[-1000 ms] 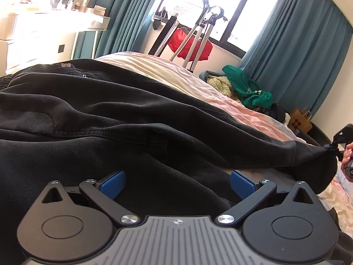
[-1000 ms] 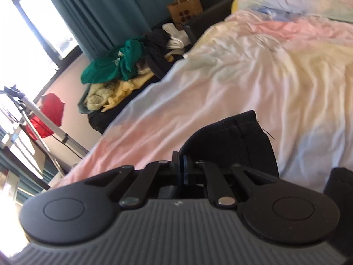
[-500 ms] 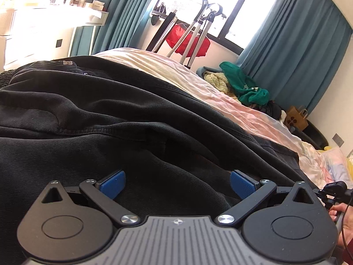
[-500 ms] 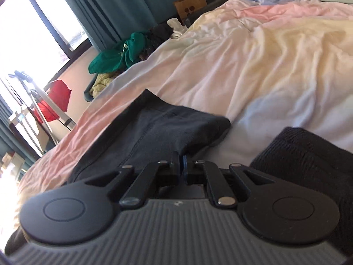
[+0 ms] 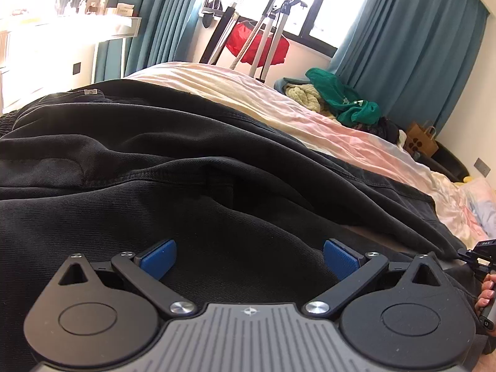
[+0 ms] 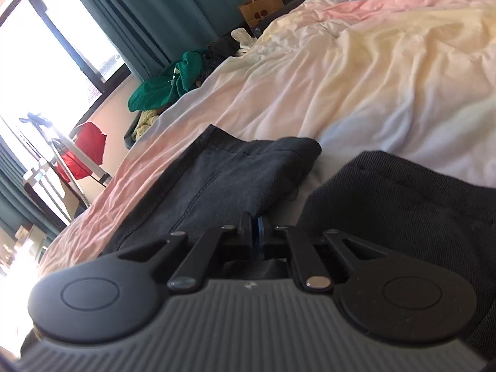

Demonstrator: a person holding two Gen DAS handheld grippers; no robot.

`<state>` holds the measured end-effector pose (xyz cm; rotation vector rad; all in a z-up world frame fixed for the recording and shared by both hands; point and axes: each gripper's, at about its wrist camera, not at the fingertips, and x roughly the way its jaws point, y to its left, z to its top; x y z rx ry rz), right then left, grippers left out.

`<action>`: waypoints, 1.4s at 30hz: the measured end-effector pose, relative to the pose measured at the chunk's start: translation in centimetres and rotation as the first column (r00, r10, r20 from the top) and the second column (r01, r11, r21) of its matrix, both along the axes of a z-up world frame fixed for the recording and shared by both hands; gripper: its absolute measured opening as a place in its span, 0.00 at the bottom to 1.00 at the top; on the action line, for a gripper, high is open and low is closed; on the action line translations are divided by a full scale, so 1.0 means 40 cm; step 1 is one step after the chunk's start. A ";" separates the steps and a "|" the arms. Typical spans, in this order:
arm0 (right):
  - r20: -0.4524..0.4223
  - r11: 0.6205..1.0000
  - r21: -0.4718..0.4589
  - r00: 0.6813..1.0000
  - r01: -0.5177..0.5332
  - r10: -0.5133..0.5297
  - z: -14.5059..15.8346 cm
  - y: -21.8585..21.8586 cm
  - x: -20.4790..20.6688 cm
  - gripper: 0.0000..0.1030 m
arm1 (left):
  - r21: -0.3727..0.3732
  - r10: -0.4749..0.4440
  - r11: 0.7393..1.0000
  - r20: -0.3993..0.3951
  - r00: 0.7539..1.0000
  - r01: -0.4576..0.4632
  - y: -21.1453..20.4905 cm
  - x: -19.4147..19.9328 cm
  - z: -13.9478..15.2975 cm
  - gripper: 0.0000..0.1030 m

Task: Fold clothes
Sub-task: 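Grasp the ribbed waistband with the left gripper while the right gripper holds the leg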

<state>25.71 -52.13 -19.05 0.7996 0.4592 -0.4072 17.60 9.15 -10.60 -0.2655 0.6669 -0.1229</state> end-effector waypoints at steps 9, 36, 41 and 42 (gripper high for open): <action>0.117 0.994 0.054 0.988 0.099 -0.104 0.117 -0.001 -0.268 0.15 | 0.035 -0.032 0.999 -0.004 0.999 0.032 0.000 -0.075 0.040 0.99; -0.075 0.876 0.268 0.915 0.401 -0.396 0.021 -0.108 -0.532 0.62 | -0.465 0.382 0.743 -0.297 0.875 -0.482 0.594 -0.435 0.112 0.96; -0.106 0.881 0.270 0.921 0.389 -0.375 0.016 -0.106 -0.515 0.62 | -0.563 0.457 0.605 -0.334 0.824 -0.564 0.653 -0.472 0.067 0.96; -0.114 0.881 0.274 0.923 0.385 -0.368 0.012 -0.106 -0.510 0.62 | -0.566 0.463 0.583 -0.358 0.811 -0.583 0.667 -0.469 0.051 0.96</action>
